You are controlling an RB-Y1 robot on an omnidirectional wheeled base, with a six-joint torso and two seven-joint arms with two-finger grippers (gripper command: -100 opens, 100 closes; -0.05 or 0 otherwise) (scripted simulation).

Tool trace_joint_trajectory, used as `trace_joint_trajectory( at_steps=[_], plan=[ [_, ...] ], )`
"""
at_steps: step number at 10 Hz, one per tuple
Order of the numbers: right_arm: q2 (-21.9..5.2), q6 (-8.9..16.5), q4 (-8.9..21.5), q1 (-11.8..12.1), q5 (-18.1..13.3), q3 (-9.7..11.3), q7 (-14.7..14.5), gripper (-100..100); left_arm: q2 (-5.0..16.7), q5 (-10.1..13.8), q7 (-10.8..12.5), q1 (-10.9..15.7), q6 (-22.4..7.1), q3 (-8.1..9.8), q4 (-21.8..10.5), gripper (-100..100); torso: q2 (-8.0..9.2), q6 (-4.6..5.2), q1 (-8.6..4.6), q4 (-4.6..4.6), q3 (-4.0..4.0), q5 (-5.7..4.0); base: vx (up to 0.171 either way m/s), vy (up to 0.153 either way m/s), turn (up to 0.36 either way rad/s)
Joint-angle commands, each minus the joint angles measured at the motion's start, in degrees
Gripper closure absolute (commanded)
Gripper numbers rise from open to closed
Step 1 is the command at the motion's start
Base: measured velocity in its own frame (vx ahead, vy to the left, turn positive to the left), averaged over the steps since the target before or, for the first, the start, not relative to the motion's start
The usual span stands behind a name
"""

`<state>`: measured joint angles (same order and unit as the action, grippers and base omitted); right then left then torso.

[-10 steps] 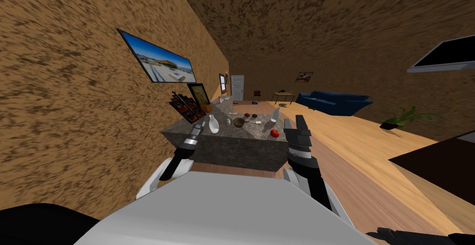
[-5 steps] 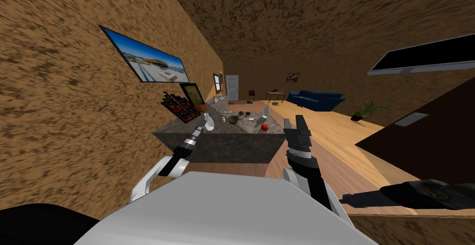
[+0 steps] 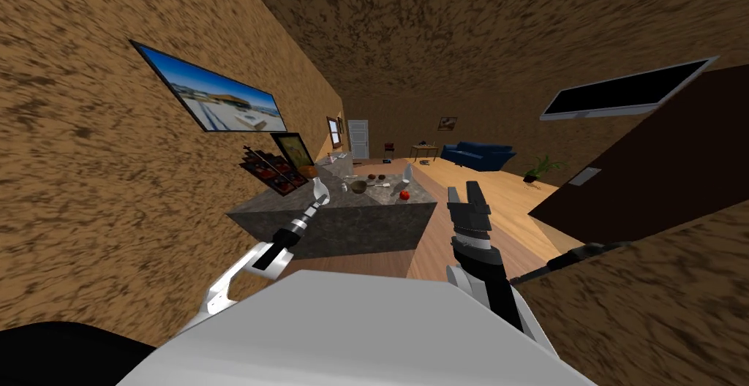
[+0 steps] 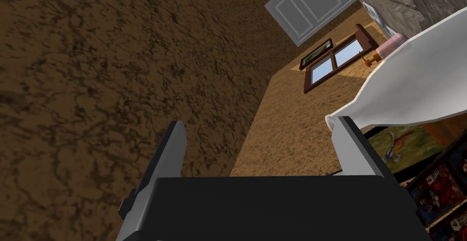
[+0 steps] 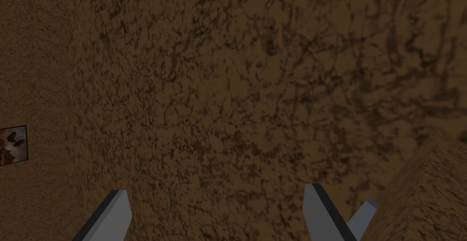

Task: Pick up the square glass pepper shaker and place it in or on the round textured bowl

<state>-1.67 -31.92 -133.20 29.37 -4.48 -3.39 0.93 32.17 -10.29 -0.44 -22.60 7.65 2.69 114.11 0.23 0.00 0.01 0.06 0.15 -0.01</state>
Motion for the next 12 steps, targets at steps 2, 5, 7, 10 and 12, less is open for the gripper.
trace_joint_trajectory(
  at_steps=[2,5,7,10,12],
  plan=[
    [0.0,0.0,0.0,0.0,0.0,0.0,0.0,0,4.4,-0.5,0.7,1.1,-4.4,-0.84,-2.8,-100,-0.03,0.01,-0.04,-0.01,-0.02,-0.01,-0.033,-0.050,-0.216],
    [0.0,0.0,0.0,0.0,0.0,0.0,0.0,0,7.7,-0.7,1.0,2.1,-7.6,-1.69,-5.5,-100,-0.20,-0.03,0.03,-0.05,-0.12,0.01,0.008,-0.032,-0.110],
    [0.0,0.0,0.0,0.0,0.0,0.0,0.0,0,10.5,-0.8,1.2,3.2,-10.6,-2.71,-8.3,-100,-0.33,0.01,0.07,-0.07,-0.19,0.02,0.051,-0.013,-0.233],
    [0.0,0.0,0.0,0.0,0.0,0.0,0.0,0,12.8,-0.7,1.4,4.4,-14.6,-3.84,-11.1,-100,-0.45,-0.04,0.18,-0.10,-0.27,0.04,0.070,0.008,-0.108],
    [0.0,0.0,0.0,0.0,0.0,0.0,0.0,0,14.8,-0.5,1.5,5.6,-17.8,-5.05,-13.9,-100,-0.52,-0.01,0.24,-0.12,-0.30,0.05,0.105,0.029,-0.201]
  ],
)
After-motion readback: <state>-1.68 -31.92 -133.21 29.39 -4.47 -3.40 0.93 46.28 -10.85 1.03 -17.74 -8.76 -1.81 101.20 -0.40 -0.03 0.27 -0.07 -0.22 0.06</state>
